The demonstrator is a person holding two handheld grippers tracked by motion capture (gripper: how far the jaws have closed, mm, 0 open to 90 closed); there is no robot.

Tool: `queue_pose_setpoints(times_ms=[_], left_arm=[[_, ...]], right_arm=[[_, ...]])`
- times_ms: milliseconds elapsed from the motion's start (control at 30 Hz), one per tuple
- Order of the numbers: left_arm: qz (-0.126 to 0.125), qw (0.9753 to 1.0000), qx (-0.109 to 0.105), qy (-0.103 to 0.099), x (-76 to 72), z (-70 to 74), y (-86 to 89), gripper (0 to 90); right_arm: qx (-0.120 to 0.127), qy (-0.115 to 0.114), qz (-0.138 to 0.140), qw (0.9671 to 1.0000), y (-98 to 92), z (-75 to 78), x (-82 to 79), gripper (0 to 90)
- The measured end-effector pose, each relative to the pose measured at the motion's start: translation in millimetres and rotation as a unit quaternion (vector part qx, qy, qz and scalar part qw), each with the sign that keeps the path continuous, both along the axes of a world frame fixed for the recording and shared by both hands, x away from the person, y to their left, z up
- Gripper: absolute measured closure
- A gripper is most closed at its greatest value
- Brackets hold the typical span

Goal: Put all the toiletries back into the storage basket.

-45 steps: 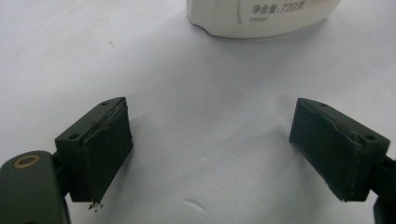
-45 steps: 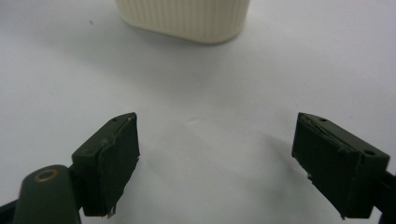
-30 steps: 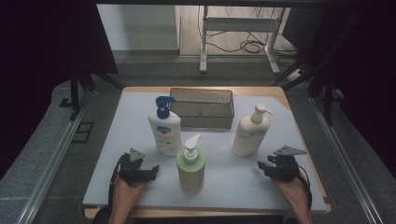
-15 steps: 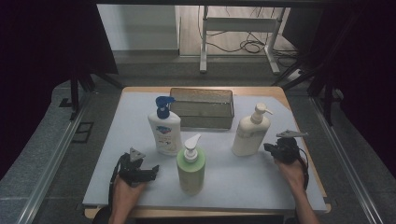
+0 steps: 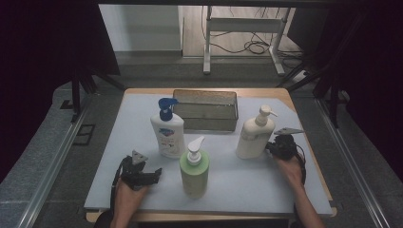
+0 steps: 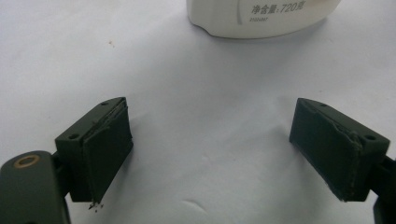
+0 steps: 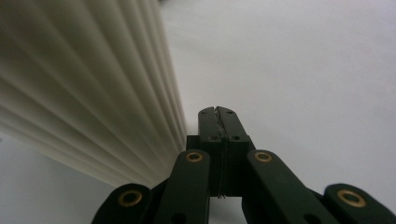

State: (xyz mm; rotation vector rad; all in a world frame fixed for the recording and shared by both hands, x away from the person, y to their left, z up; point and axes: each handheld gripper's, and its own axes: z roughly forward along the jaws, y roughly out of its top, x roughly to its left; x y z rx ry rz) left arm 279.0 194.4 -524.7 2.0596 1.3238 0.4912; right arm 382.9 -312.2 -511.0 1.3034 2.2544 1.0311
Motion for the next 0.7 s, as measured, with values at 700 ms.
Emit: queue_pose_setpoints(times_ms=[700], left_arm=[[0.001, 1.0, -0.001, 0.0, -0.1, -0.1, -0.3, 12.3]], right_arm=[[0.012, 0.021, 0.037, 0.999, 10.8, 1.2, -17.0, 89.4]])
